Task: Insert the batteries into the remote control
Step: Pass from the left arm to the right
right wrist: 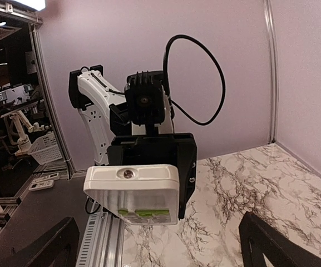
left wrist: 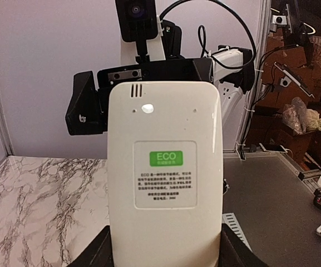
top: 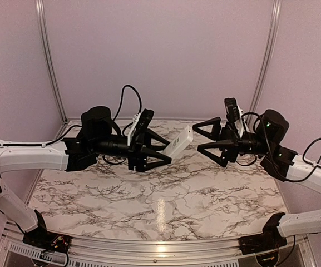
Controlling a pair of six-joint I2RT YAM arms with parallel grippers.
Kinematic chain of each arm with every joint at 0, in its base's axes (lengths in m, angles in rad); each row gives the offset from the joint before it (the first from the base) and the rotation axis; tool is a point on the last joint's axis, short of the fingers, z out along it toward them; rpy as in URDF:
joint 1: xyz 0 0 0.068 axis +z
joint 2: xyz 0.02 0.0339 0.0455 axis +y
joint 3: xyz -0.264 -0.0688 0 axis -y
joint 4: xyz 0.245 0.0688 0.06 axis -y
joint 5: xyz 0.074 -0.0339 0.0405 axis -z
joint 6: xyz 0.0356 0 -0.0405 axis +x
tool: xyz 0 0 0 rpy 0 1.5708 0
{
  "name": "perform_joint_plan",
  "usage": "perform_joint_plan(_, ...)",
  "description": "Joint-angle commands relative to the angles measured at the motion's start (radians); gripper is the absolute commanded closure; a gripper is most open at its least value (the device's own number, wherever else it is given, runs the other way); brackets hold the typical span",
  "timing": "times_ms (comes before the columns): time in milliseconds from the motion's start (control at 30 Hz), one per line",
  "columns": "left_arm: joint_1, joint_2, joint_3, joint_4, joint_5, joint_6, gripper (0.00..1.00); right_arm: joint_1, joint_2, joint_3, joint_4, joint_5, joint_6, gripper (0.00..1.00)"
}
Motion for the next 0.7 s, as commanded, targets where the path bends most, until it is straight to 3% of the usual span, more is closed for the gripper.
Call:
perform_joint_plan(0,0.001,-0.037,-0.025,0.206,0.032,-0.09,0.7,0.051,0.05,0.07,0.041,0.009,-0.02,0.02)
perform_joint_plan(667,0.0,-0.013,-0.065,0.315,-0.041,-0.14,0.69,0.175,0.186,0.166,0.101,0.072,0.016,0.12)
